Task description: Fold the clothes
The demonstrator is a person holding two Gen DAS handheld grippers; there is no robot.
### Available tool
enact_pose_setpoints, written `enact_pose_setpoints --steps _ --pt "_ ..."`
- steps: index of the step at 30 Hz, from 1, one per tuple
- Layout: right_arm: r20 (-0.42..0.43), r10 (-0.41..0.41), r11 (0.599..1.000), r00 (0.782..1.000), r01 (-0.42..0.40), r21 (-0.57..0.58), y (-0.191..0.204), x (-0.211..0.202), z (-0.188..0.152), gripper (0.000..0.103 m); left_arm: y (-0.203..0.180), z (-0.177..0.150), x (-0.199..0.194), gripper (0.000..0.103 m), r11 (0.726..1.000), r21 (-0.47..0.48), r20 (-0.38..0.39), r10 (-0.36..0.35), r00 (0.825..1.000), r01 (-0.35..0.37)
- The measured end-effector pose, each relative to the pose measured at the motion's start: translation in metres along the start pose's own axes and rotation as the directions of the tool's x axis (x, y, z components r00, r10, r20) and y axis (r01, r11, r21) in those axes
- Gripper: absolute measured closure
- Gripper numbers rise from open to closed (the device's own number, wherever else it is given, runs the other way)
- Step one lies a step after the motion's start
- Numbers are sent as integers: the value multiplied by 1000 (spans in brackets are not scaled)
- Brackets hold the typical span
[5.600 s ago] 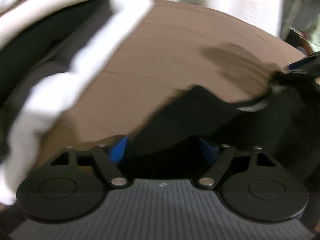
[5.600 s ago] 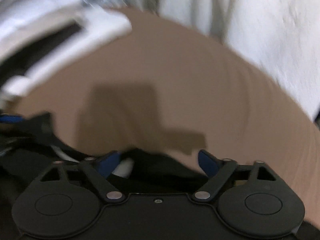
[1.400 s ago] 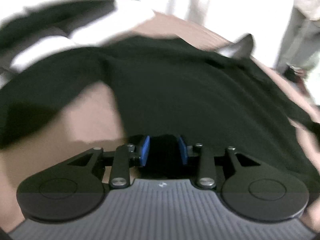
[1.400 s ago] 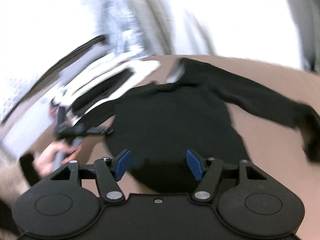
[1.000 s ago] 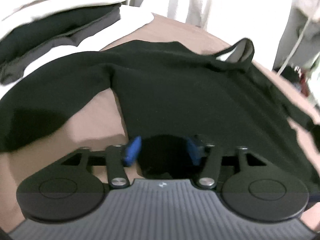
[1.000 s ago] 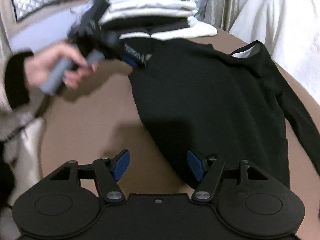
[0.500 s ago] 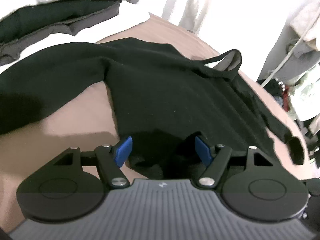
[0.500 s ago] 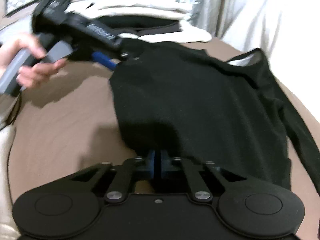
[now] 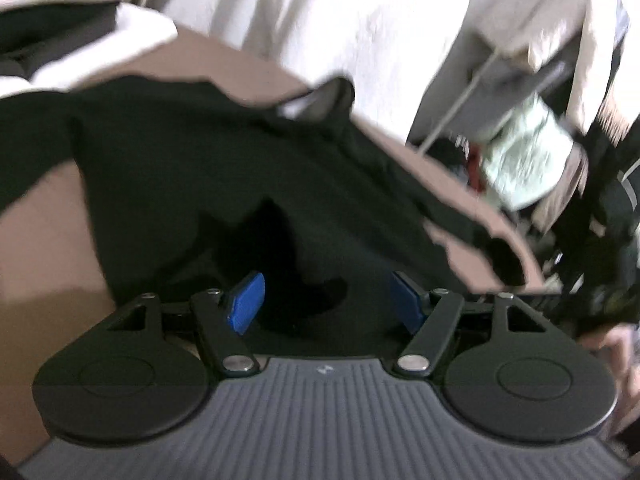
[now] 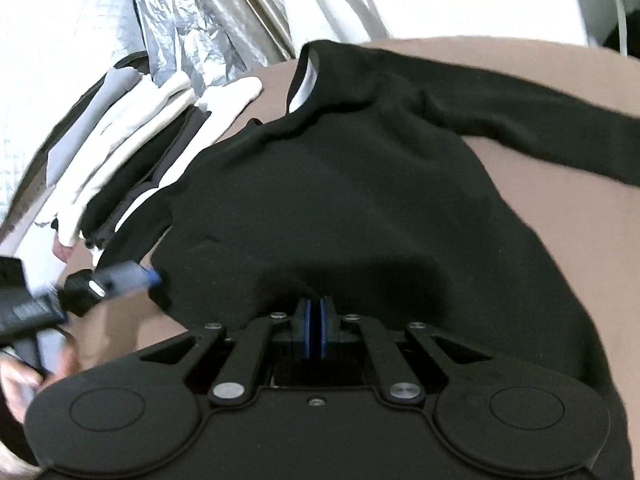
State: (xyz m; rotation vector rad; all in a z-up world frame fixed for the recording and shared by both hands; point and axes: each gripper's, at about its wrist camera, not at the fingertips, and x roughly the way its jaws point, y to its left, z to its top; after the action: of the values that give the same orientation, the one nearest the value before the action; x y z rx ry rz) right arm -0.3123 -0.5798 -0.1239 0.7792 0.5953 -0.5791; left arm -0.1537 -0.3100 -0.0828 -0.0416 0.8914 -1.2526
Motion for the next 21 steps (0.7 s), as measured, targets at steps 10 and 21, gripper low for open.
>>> enact_pose_setpoints --steps 10,21 --pt "-54 214 975 975 -210 66 -5 -42 1 89 -33 -9 -17 99 996 89 -30 -21 999 24" --pt "-68 44 935 997 -17 355 -103 -138 5 45 -41 -65 -131 99 989 -93 -254 -134 958 113"
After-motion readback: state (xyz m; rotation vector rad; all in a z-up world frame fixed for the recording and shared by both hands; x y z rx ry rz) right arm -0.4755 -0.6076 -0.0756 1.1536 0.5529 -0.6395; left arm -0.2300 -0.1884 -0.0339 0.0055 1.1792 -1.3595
